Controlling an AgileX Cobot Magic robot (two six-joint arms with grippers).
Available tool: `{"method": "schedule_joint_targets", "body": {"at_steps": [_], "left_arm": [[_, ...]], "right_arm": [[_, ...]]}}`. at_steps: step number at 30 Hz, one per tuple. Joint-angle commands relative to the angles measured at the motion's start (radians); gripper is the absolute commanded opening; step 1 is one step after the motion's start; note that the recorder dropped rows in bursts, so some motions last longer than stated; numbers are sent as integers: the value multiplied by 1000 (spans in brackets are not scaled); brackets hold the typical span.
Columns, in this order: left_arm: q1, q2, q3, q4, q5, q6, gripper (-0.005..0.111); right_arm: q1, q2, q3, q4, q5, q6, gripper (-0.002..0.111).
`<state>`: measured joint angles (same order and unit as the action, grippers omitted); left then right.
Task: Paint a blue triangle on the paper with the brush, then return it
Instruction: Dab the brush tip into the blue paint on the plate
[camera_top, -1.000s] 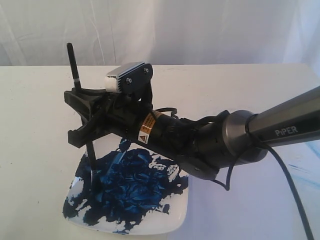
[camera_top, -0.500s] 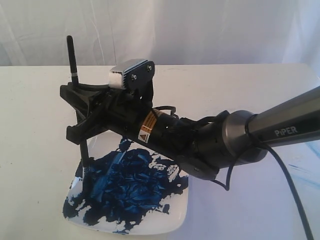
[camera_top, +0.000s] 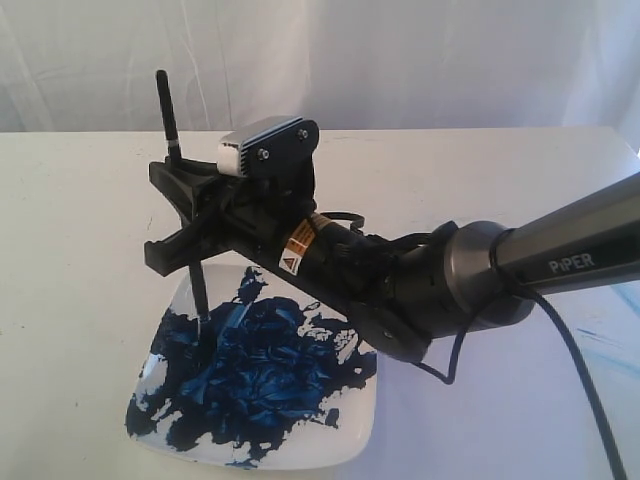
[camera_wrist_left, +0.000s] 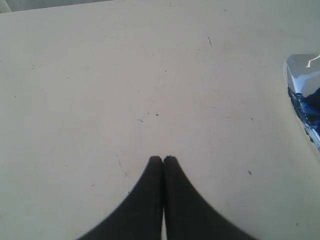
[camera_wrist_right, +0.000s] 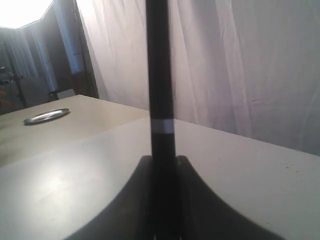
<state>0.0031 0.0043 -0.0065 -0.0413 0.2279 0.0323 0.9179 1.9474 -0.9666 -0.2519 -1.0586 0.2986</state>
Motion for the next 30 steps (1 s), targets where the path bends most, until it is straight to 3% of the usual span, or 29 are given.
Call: {"method": "schedule_joint_targets", "body": {"at_steps": [1, 7, 30], "left_arm": [[-6, -4, 6, -8, 1, -6, 0], [-6, -4, 6, -8, 1, -6, 0], [-6, -4, 6, -8, 1, -6, 0]], "right_arm": [[1, -1, -2, 90, -15, -120, 0], [-1, -1, -2, 161, -143, -122, 0], [-1, 79, -12, 168, -162, -34, 0]]}}
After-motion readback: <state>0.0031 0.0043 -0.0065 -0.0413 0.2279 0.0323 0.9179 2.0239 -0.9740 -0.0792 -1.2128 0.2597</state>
